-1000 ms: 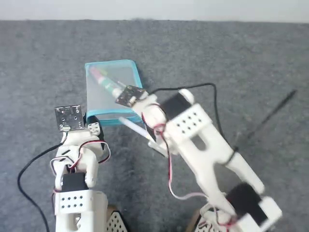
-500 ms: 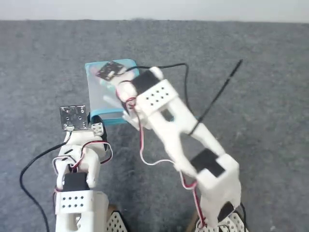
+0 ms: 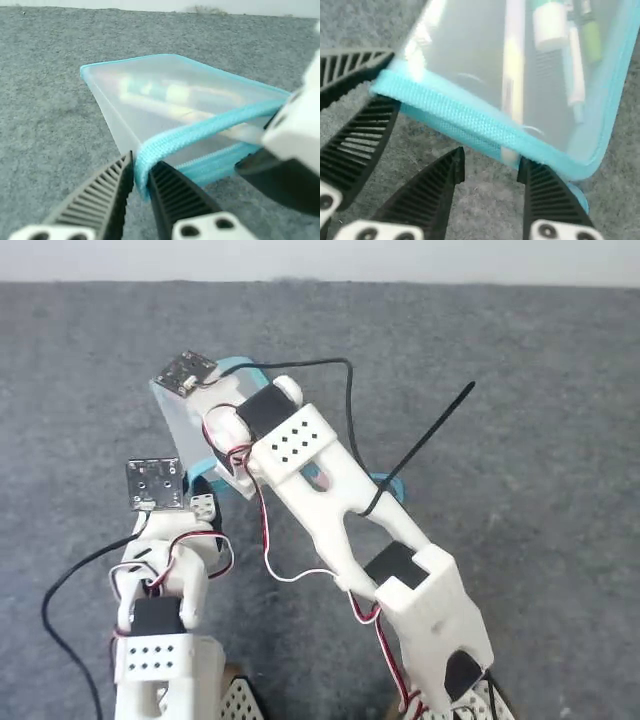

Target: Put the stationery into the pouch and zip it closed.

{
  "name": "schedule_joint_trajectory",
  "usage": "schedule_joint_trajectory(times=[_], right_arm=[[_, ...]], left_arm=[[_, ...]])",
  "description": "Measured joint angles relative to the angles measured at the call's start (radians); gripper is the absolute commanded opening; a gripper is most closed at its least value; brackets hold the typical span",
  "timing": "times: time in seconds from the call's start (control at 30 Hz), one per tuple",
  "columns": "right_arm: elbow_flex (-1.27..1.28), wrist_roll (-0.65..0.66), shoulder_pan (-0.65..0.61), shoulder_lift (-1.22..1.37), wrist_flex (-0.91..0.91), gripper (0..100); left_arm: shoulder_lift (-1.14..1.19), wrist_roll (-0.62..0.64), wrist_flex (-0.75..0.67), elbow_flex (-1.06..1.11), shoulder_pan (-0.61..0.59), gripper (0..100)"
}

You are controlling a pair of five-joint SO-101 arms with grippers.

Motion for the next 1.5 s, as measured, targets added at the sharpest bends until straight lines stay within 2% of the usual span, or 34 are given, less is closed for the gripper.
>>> schedule_joint_trajectory(times=[0.23, 0.33, 0.47, 0.63, 0.9, 1.0, 1.27, 1.4, 1.5], right_arm=[[-0.052, 0.005, 0.183, -0.121, 0.069, 18.8], [0.026, 0.041, 0.23, -0.224, 0.069, 18.7], [0.222, 0.075, 0.232, -0.377, 0.054, 18.7], [0.629, 0.084, 0.23, -0.651, -0.183, 18.7], [1.527, 0.086, 0.23, -1.074, -0.861, 19.0], [1.703, 0.086, 0.23, -1.096, -1.013, 19.1], [1.703, 0.086, 0.152, -0.971, -1.025, 19.7], [1.633, 0.086, 0.149, -0.859, -1.026, 25.5], [1.568, 0.086, 0.15, -0.775, -1.026, 26.2]], left_arm=[[0.0, 0.0, 0.0, 0.0, -0.005, 1], [0.0, 0.0, 0.0, 0.0, -0.005, 1], [0.0, 0.0, 0.0, 0.0, -0.005, 1], [0.002, 0.0, 0.0, 0.0, -0.005, 1], [0.002, 0.0, 0.0, 0.0, -0.005, 1], [0.002, 0.0, 0.0, 0.0, -0.005, 1], [0.002, 0.0, 0.0, 0.0, -0.005, 1], [0.002, 0.0, 0.0, 0.0, -0.005, 1], [0.002, 0.0, 0.0, 0.0, -0.005, 1]])
